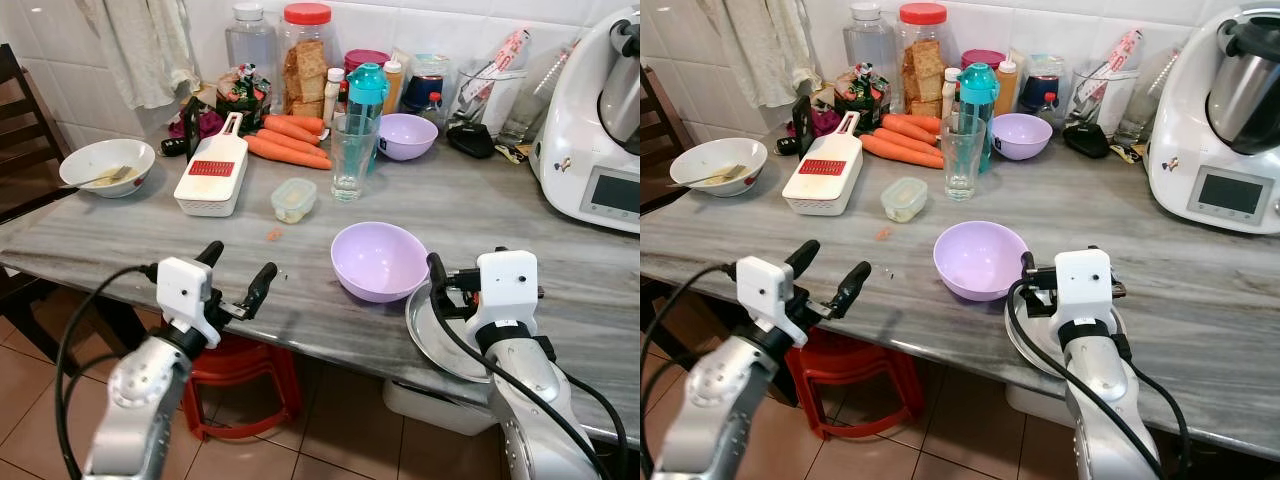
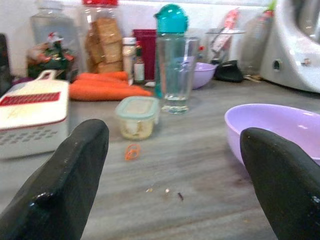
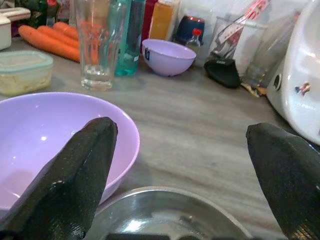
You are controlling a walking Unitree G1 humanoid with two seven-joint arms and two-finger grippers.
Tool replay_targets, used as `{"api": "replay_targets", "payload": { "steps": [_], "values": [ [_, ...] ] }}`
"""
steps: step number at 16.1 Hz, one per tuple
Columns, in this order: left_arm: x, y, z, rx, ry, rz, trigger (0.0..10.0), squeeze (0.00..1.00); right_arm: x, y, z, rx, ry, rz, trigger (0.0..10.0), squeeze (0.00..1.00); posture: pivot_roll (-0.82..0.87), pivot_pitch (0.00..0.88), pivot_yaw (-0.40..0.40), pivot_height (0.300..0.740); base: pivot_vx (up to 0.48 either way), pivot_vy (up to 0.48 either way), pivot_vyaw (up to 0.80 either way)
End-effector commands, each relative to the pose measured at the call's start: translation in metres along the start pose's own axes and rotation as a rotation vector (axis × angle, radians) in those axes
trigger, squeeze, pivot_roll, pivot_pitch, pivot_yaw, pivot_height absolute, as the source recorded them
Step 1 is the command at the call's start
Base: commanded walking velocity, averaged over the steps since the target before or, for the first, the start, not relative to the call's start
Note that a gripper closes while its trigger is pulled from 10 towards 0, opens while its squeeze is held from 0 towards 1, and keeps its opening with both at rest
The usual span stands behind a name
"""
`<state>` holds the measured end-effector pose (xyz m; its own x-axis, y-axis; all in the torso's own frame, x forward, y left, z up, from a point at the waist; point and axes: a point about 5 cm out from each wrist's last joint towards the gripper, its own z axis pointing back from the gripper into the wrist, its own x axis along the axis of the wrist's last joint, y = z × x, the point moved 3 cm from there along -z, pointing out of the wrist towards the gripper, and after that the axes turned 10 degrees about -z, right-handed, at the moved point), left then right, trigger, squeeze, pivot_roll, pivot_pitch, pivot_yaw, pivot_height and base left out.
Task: Setting the table
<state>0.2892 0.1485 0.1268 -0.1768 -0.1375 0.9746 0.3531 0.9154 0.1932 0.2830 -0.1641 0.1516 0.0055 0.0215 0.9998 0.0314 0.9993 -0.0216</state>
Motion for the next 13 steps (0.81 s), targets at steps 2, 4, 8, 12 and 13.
{"api": "replay_targets", "payload": {
  "steps": [2, 4, 8, 12, 13],
  "values": [
    [-0.002, 0.016, 0.001, 0.159, 0.046, -0.061, 10.0, 0.0, 0.002, -0.006, 0.002, -0.031, -0.037, 0.033, 10.0, 0.0, -0.05, 0.0, -0.021, 0.74, 0.0, 0.0, -0.25],
    [-0.006, 0.02, 0.003, 0.217, 0.076, -0.063, 10.0, 0.0, 0.002, -0.01, 0.006, -0.029, -0.054, 0.047, 10.0, 0.0, -0.04, 0.0, -0.02, 0.74, 0.0, 0.0, -0.69],
    [-0.008, 0.01, 0.003, 0.214, 0.094, -0.062, 10.0, 0.0, -0.001, -0.019, 0.011, -0.04, -0.057, 0.054, 10.0, 0.0, -0.05, 0.0, -0.017, 0.74, 0.0, 0.0, -0.33],
    [-0.013, 0.012, -0.002, 0.223, 0.127, -0.08, 10.0, 0.0, -0.003, -0.018, 0.008, -0.035, -0.061, 0.065, 10.0, 0.0, -0.06, 0.0, -0.016, 0.74, 0.0, 0.0, 0.0],
    [-0.013, 0.014, -0.001, 0.229, 0.135, -0.099, 10.0, 0.0, -0.002, -0.019, 0.008, -0.035, -0.063, 0.065, 10.0, 0.0, -0.05, 0.0, -0.017, 0.74, 0.0, 0.0, 0.0]
  ]
}}
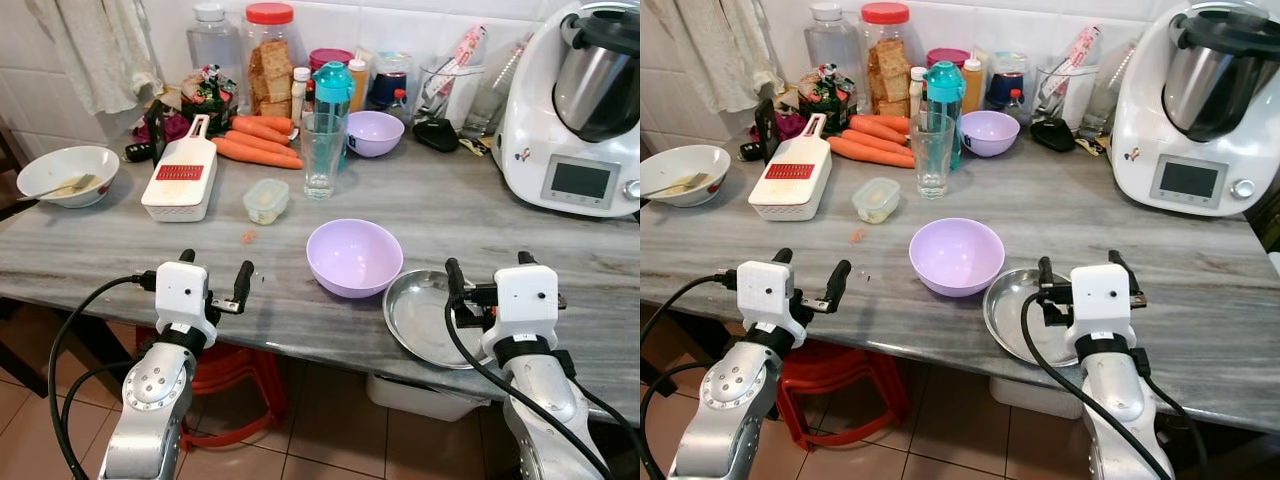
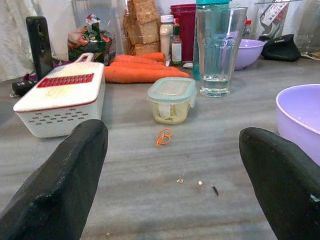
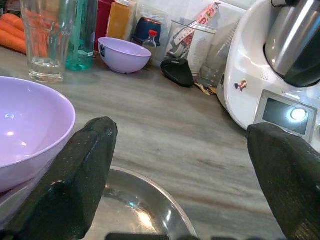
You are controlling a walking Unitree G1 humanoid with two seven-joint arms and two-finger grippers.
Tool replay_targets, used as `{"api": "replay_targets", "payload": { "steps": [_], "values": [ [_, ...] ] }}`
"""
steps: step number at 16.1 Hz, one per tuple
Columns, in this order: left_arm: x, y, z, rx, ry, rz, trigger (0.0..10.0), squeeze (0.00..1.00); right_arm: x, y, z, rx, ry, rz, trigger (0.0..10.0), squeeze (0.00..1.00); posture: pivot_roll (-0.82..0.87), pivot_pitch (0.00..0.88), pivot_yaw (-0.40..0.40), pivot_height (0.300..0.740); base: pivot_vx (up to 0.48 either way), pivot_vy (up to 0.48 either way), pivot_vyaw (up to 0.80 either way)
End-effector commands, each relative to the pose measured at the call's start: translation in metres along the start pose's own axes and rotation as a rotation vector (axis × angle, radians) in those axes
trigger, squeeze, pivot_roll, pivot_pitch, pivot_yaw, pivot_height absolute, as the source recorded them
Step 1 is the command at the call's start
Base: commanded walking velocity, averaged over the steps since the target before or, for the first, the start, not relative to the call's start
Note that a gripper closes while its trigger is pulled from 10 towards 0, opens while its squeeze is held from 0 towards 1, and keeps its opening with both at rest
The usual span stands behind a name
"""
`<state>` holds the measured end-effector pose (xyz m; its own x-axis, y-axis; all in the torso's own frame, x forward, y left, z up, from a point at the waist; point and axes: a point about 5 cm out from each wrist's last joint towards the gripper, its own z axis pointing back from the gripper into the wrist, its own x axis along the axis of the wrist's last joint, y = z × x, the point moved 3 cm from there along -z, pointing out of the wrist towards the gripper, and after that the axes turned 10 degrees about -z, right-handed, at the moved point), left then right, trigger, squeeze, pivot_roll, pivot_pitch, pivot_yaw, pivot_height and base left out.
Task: Setting the table
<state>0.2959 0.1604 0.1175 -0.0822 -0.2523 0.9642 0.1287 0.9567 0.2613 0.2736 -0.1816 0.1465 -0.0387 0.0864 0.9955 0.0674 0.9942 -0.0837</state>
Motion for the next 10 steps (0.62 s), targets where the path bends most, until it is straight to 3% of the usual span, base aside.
{"api": "replay_targets", "payload": {
  "steps": [1, 10],
  "values": [
    [-0.003, 0.003, -0.001, 0.014, 0.02, -0.02, 10.0, 0.0, 0.003, -0.002, 0.0, -0.004, -0.017, -0.001, 10.0, 0.0, -0.05, 0.0, -0.019, 0.74, -0.274, 0.0, 0.0],
    [-0.004, -0.002, -0.002, 0.001, 0.027, -0.024, 10.0, 0.0, 0.006, -0.014, -0.002, -0.034, -0.031, 0.007, 10.0, 0.0, -0.06, 0.0, -0.017, 0.74, -0.315, 0.0, 0.0]
  ]
}}
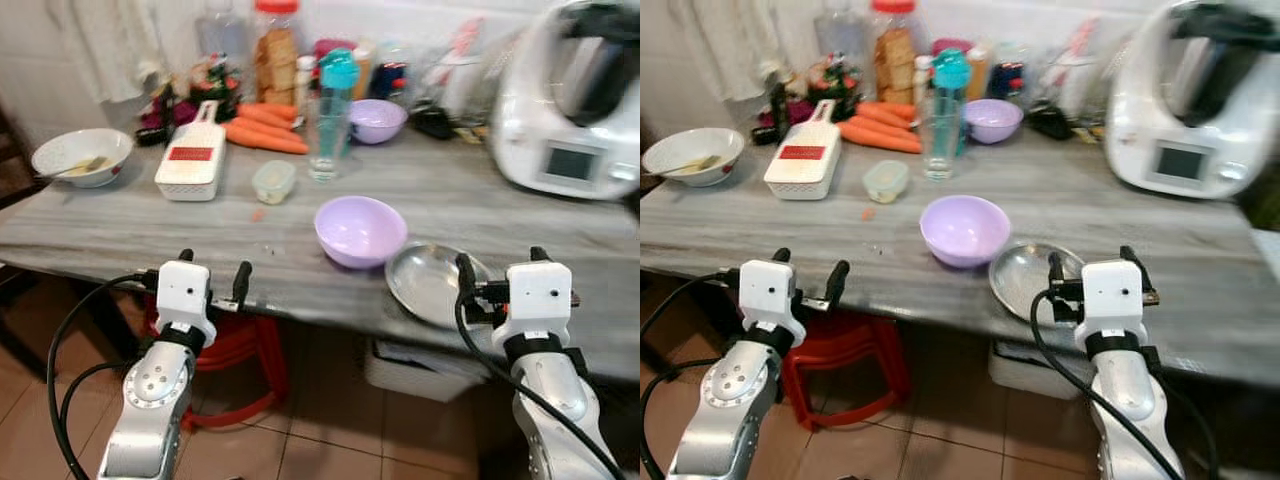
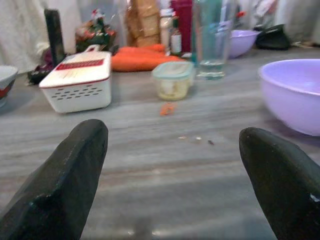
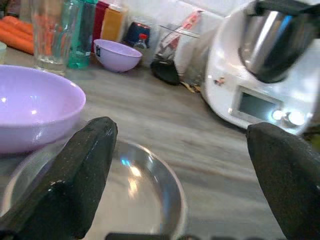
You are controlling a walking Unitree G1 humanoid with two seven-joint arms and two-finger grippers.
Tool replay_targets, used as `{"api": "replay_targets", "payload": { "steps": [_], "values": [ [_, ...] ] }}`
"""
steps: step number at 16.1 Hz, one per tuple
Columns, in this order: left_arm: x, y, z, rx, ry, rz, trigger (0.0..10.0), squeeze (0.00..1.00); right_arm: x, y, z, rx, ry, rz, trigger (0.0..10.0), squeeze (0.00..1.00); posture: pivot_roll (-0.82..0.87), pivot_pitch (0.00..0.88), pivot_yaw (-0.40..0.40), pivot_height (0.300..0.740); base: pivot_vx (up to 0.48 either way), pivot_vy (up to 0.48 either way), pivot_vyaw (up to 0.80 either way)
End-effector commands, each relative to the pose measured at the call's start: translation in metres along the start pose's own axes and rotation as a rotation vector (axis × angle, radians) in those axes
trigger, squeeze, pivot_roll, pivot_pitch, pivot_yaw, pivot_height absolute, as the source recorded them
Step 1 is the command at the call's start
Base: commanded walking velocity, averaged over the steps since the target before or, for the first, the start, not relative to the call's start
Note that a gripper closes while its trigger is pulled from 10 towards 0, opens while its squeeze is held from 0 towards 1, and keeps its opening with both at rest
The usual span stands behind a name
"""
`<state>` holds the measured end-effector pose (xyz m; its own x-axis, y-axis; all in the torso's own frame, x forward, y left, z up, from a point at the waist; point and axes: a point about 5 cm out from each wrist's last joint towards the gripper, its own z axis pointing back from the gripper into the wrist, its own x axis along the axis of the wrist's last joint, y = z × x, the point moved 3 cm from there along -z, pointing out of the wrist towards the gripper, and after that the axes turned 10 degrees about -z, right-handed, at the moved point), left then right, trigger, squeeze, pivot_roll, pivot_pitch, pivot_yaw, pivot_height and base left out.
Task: Setting the table
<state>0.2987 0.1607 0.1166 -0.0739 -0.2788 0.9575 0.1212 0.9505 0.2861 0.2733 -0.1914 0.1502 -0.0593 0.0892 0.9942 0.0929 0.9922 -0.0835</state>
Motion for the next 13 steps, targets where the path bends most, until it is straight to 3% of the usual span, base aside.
{"api": "replay_targets", "payload": {
  "steps": [1, 13],
  "values": [
    [-0.003, -0.002, 0.0, -0.005, 0.015, 0.003, 10.0, 0.0, 0.003, -0.003, -0.002, -0.009, -0.01, 0.004, 10.0, 0.0, -0.06, 0.0, -0.017, 0.74, -0.349, 0.0, 0.0],
    [0.0, -0.007, -0.003, -0.033, -0.004, 0.008, 10.0, 0.0, -0.007, -0.01, -0.004, -0.071, 0.046, -0.078, 10.0, 0.0, -0.06, 0.0, -0.012, 0.74, -0.337, 0.0, 0.0]
  ]
}}
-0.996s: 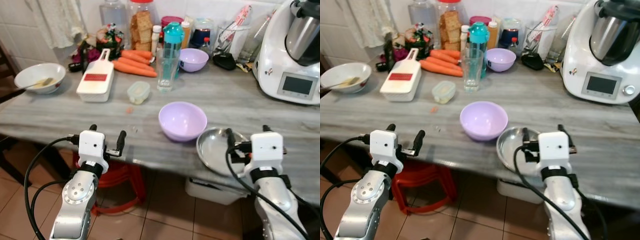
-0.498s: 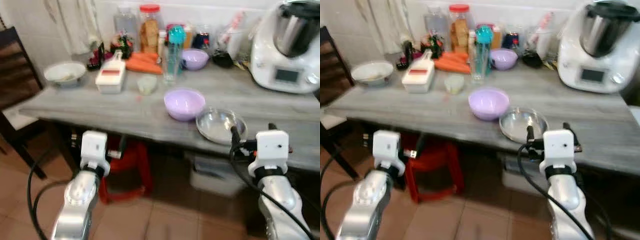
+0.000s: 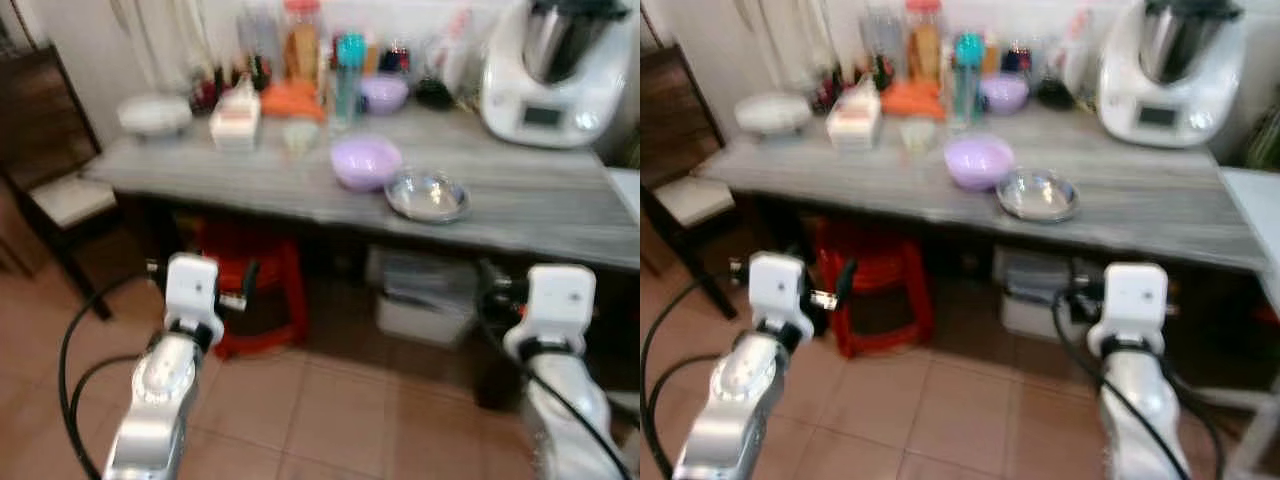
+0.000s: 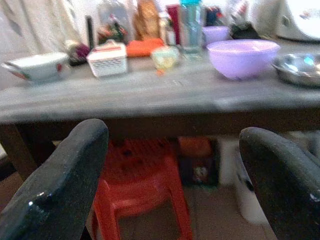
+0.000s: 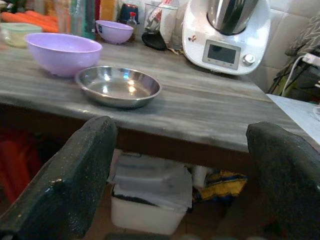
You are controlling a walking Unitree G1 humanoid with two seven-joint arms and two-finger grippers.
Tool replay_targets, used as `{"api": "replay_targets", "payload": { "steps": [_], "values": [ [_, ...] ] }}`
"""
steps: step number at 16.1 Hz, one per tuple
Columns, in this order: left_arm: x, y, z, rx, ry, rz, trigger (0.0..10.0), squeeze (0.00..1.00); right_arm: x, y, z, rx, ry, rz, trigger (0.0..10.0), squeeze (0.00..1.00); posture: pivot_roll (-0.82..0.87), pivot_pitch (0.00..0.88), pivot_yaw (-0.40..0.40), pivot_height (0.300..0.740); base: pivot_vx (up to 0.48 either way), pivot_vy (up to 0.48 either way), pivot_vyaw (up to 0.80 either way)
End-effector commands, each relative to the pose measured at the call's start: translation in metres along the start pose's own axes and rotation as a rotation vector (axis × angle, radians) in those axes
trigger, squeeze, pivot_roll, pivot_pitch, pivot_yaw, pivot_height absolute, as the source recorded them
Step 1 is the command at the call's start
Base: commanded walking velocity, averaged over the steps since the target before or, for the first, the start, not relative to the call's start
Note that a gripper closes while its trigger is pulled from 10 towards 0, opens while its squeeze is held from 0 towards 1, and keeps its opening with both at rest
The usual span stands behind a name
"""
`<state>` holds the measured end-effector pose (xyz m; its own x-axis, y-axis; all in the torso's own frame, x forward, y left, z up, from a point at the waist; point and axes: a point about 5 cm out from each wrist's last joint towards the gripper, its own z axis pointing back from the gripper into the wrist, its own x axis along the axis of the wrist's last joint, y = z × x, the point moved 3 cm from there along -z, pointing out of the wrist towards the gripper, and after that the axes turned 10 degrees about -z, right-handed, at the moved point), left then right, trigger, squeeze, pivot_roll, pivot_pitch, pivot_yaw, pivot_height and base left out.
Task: Setting the table
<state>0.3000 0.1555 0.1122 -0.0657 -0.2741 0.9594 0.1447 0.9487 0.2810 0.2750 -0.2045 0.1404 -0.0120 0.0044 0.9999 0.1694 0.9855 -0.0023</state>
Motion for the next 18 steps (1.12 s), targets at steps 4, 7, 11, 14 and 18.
{"api": "replay_targets", "payload": {
  "steps": [4, 7, 11, 14, 18],
  "values": [
    [0.008, -0.005, 0.0, -0.046, -0.051, 0.019, 10.0, 0.0, 0.001, 0.009, -0.004, 0.046, 0.002, -0.031, 10.0, 0.0, -0.06, 0.0, -0.018, 0.74, 0.0, 0.0, 0.0],
    [0.009, -0.006, -0.001, -0.058, -0.058, 0.016, 10.0, 0.0, -0.001, 0.009, -0.005, 0.024, -0.007, -0.046, 10.0, 0.0, -0.06, 0.0, -0.018, 0.74, 0.0, 0.0, 0.0],
    [0.011, -0.011, -0.002, -0.086, -0.065, 0.028, 10.0, 0.0, -0.005, 0.008, -0.003, 0.052, 0.03, -0.083, 10.0, 0.0, -0.05, 0.0, -0.019, 0.74, 0.0, 0.0, 0.0],
    [0.012, -0.013, -0.003, -0.097, -0.069, 0.035, 10.0, 0.0, -0.004, 0.01, -0.005, 0.06, 0.03, -0.098, 10.0, 0.0, -0.05, 0.0, -0.019, 0.74, 0.0, -0.081, -0.14],
    [0.012, -0.013, -0.002, -0.099, -0.07, 0.039, 10.0, 0.0, -0.004, 0.01, -0.006, 0.061, 0.029, -0.093, 10.0, 0.0, -0.05, 0.0, -0.021, 0.74, 0.0, -0.288, -0.59]
  ]
}}
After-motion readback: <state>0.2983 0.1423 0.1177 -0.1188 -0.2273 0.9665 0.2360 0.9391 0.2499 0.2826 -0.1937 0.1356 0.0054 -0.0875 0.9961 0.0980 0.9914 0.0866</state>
